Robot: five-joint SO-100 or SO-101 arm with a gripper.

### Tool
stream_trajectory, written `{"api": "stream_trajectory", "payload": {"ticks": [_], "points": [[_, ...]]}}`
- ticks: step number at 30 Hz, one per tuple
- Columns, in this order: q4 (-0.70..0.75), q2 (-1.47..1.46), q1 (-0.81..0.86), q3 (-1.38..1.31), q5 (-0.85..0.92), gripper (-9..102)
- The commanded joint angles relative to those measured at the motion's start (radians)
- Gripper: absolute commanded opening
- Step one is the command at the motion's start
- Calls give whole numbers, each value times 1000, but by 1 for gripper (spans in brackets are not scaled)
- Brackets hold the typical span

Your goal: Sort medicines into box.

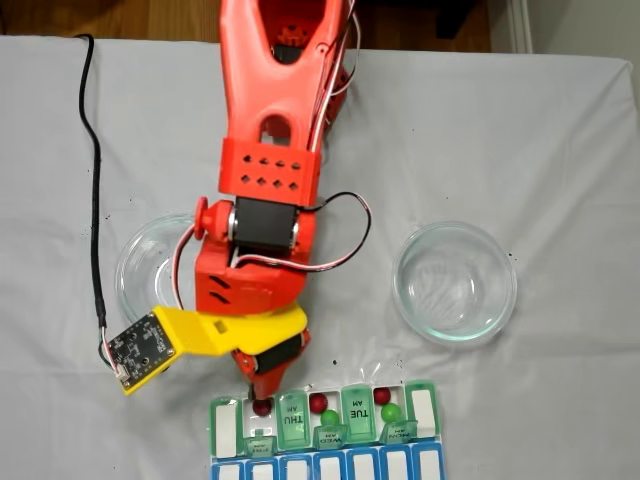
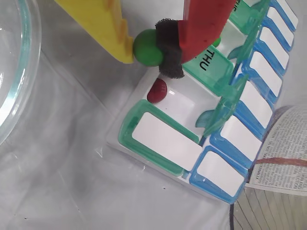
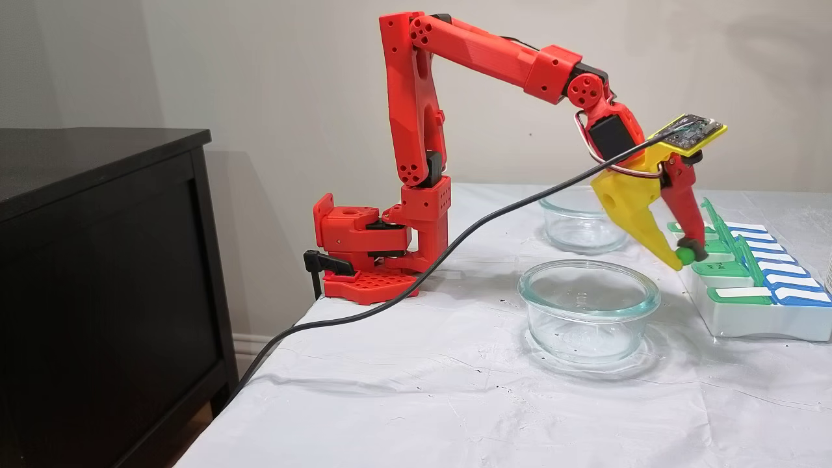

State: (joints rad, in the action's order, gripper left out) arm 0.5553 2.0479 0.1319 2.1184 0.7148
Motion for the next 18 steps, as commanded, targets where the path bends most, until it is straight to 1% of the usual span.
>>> {"api": "stream_trajectory", "payload": {"ticks": [1, 18], "points": [[-66, 104, -14, -38, -14, 0], [-192, -18, -46, -35, -25, 0]]}}
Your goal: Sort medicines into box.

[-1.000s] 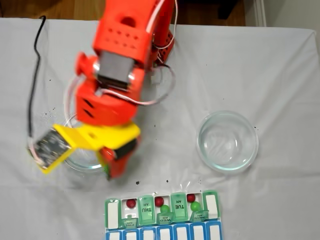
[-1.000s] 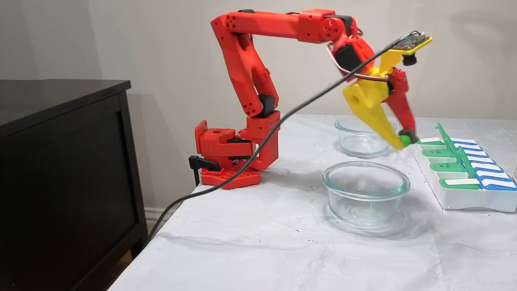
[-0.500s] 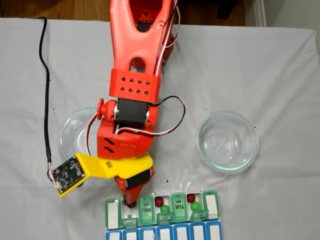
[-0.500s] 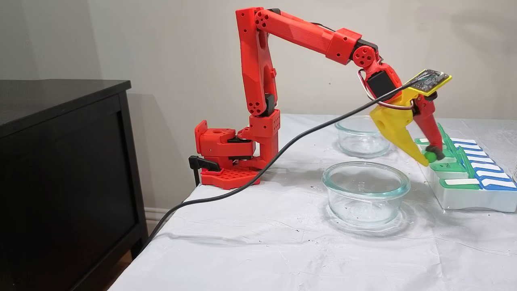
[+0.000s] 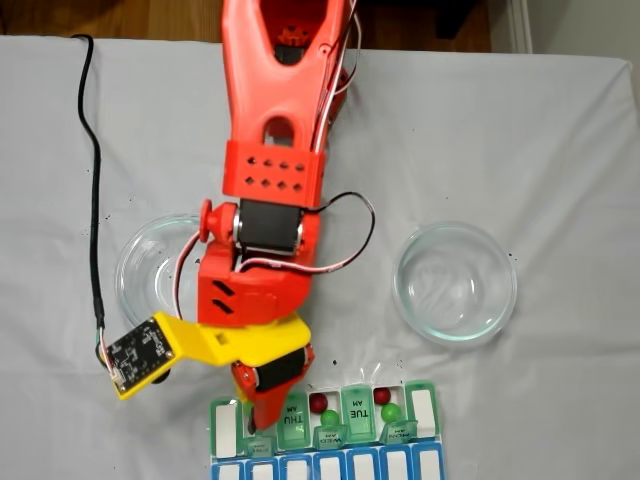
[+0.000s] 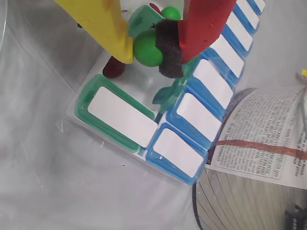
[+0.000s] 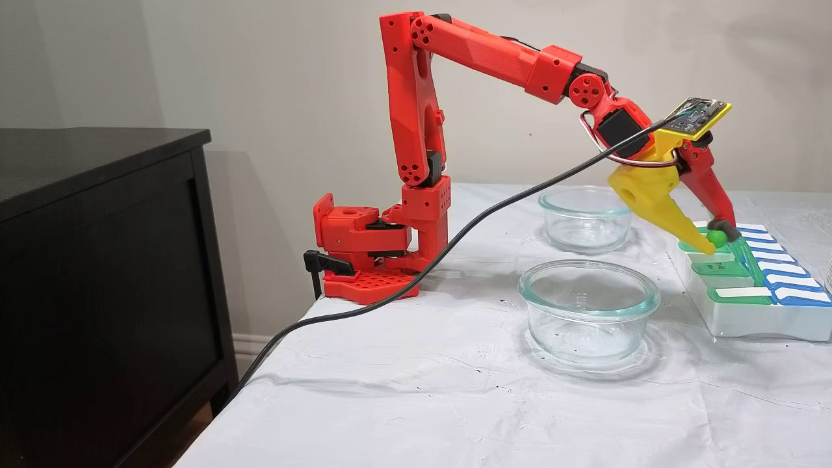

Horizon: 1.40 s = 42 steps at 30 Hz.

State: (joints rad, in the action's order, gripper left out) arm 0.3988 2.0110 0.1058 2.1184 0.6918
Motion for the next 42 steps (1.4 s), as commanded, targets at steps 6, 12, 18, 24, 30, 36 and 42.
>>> {"api": "stream_trajectory", "payload": {"ticks": [6, 12, 18, 24, 30, 36, 42], "points": [[-69, 9, -31, -9, 20, 0], [-114, -23, -34, -12, 40, 0], [-204, -58, -28, 8, 77, 0], [-193, -61, -26, 9, 72, 22], [-173, -49, -29, 14, 61, 24], [-150, 74, -23, 72, 60, 12], [-37, 314, -6, 104, -6, 0]]}}
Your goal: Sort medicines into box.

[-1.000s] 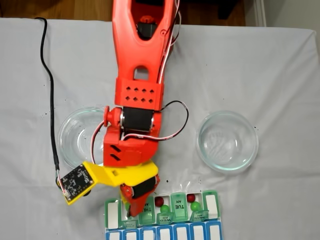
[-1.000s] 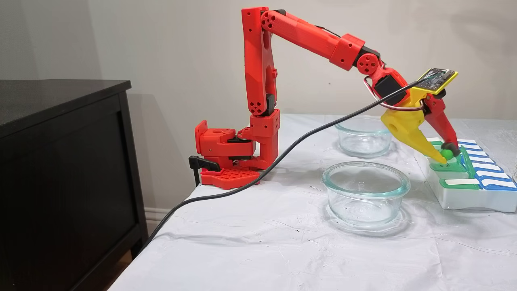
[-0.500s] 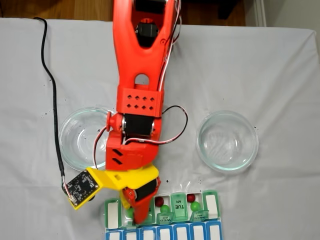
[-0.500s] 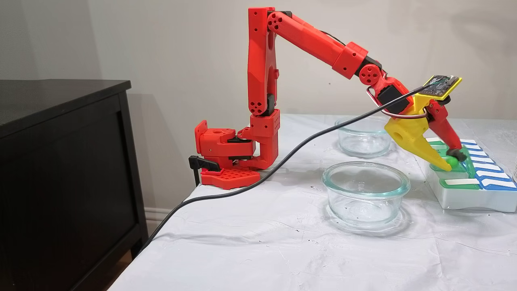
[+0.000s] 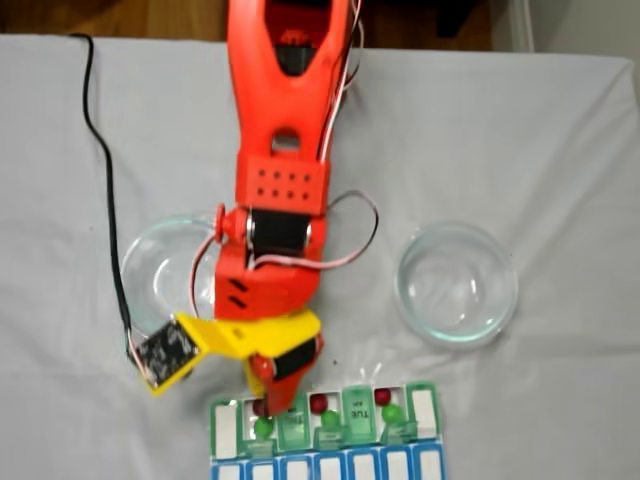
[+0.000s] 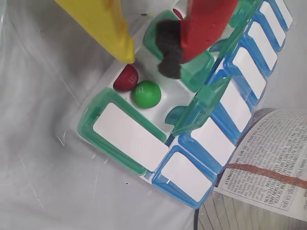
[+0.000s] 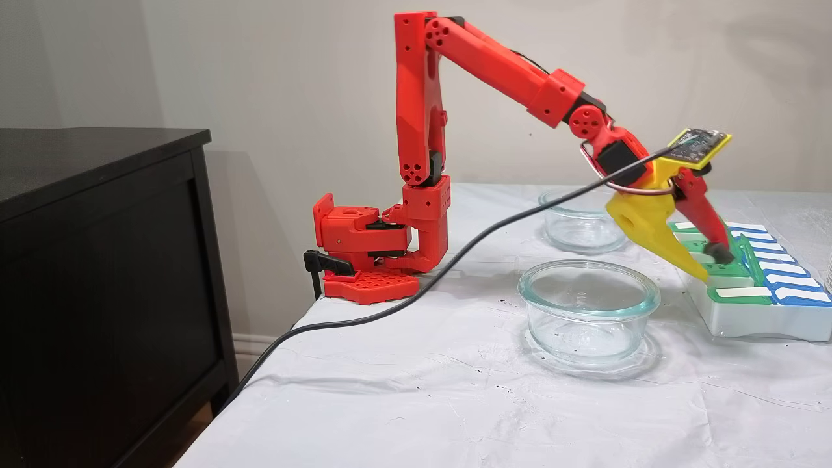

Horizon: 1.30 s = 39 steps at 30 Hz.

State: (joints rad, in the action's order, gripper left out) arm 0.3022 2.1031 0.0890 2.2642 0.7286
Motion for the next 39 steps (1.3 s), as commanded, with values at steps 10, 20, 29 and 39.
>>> {"api": "stream_trajectory", "payload": {"ticks": [10, 20, 29, 39], "points": [[94, 249, -156, -233, -545, 0], [-57, -189, -373, -439, -706, 0], [-32, -273, -341, -594, -746, 0], [299, -319, -351, -782, -658, 0]]}}
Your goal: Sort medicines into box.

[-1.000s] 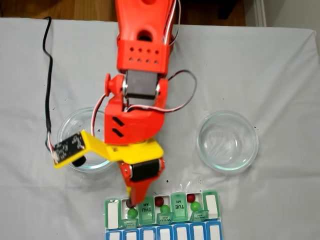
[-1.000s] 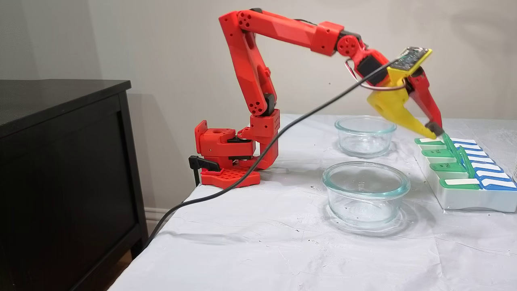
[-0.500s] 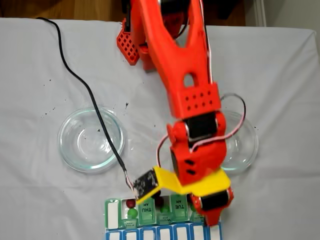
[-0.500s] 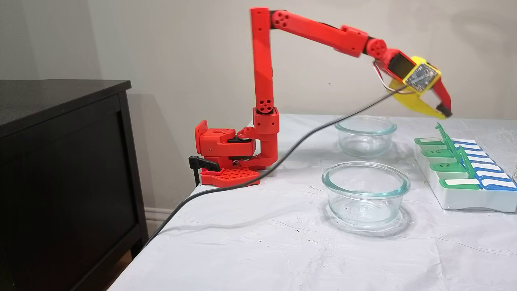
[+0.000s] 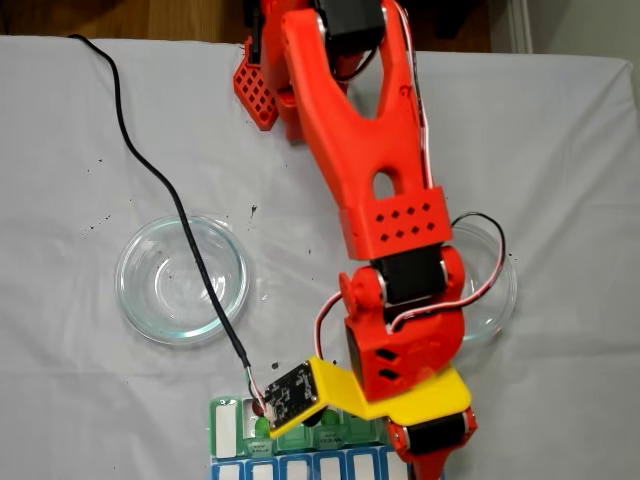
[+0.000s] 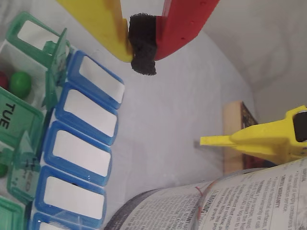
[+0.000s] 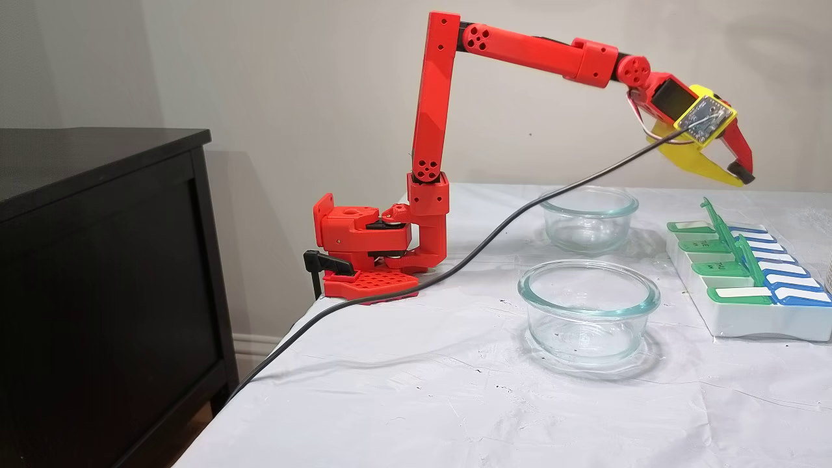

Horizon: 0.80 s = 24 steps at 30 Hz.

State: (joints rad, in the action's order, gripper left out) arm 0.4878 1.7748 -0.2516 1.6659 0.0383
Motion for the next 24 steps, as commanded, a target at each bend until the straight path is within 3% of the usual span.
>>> {"api": "stream_trajectory", "payload": {"ticks": [1, 11, 24], "points": [[147, -3, -8, -212, 34, 0], [264, -138, -17, -316, 26, 0], [572, -178, -21, -492, 46, 0]]}}
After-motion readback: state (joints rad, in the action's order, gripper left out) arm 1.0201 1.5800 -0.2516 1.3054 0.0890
